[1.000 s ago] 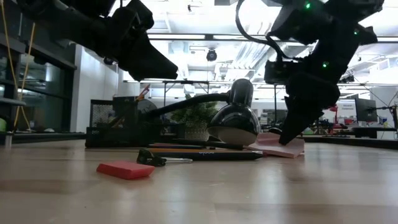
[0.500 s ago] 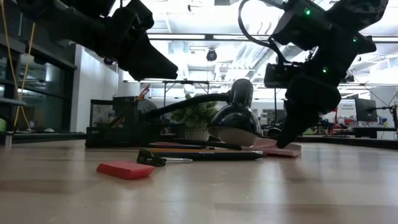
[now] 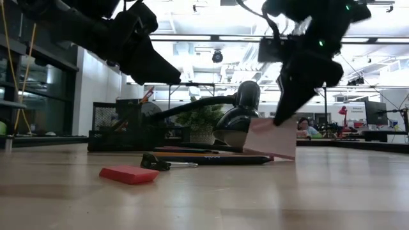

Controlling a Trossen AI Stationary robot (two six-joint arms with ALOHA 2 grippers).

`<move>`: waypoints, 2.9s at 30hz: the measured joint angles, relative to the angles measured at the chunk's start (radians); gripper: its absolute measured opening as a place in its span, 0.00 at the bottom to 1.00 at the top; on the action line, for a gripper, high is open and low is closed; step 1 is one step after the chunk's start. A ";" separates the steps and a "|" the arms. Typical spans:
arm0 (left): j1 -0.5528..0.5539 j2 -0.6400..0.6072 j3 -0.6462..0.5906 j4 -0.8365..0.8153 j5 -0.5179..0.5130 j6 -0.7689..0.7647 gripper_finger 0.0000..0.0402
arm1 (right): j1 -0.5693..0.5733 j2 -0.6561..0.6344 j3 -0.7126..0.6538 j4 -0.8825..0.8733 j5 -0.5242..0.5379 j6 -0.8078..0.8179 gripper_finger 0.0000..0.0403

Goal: Pick and place office supplies into organizer
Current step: Put the pink sticky notes into the black desk organizer

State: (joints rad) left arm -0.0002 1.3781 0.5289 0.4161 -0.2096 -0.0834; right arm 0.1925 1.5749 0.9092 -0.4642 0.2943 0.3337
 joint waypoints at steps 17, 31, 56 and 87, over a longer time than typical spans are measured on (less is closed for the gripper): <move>-0.001 0.000 0.000 -0.120 0.246 -0.001 0.45 | -0.113 0.000 0.255 0.044 0.017 -0.580 0.00; -0.123 -0.013 0.000 -0.171 0.209 0.027 0.45 | -0.344 0.115 0.255 0.378 -0.250 -1.026 0.00; -0.125 -0.162 0.000 -0.437 0.092 -0.053 0.45 | -0.464 0.543 0.785 0.050 -0.356 -1.207 0.00; -0.125 -0.163 0.000 -0.432 0.059 -0.052 0.45 | -0.458 0.637 0.765 0.118 -0.330 -1.231 0.12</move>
State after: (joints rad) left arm -0.1253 1.2152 0.5293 -0.0162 -0.1505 -0.1352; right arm -0.2657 2.2120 1.6745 -0.3466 -0.0358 -0.8974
